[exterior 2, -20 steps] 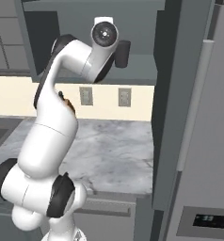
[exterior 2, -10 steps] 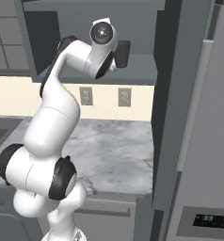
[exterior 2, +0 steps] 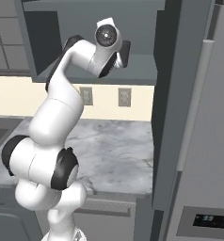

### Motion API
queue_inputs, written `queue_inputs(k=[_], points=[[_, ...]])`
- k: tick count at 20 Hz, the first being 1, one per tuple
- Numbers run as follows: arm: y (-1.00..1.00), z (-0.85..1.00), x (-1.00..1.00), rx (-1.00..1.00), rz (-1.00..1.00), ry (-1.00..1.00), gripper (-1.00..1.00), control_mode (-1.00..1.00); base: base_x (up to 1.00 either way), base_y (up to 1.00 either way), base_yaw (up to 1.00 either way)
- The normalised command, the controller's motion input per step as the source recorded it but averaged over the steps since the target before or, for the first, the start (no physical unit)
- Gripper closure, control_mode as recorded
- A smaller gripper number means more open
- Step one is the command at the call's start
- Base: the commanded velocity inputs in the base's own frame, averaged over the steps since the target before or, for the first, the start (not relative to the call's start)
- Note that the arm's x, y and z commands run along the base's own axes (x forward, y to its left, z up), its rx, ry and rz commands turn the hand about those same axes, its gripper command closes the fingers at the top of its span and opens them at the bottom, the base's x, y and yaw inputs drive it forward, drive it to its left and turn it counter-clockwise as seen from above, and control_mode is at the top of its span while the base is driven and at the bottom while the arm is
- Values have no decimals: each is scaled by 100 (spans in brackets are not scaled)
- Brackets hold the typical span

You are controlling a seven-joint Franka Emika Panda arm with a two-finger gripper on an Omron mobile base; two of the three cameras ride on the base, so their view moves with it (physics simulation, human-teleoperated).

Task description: There is a bowl on the dining counter. Grab a lemon wedge from the fridge and place it in the bowl. Then get the liquor bottle and glass cup from the cabinet and place them next to the bowl.

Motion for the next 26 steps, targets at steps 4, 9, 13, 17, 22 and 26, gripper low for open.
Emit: queue_inputs(k=[4,9,13,17,22,26], points=[[-8,0,17,0,1,-1,-100,-100,0,0,0],[-10,0,6,0,0,0,-100,-100,0,0,0],[-1,0,8,0,0,0,-100,-100,0,0,0],[0,-1,18,0,0,4,-100,-100,0,0,0],[0,-3,22,0,0,5,-100,-100,0,0,0],[0,-6,21,-1,0,6,-100,-100,0,0,0]])
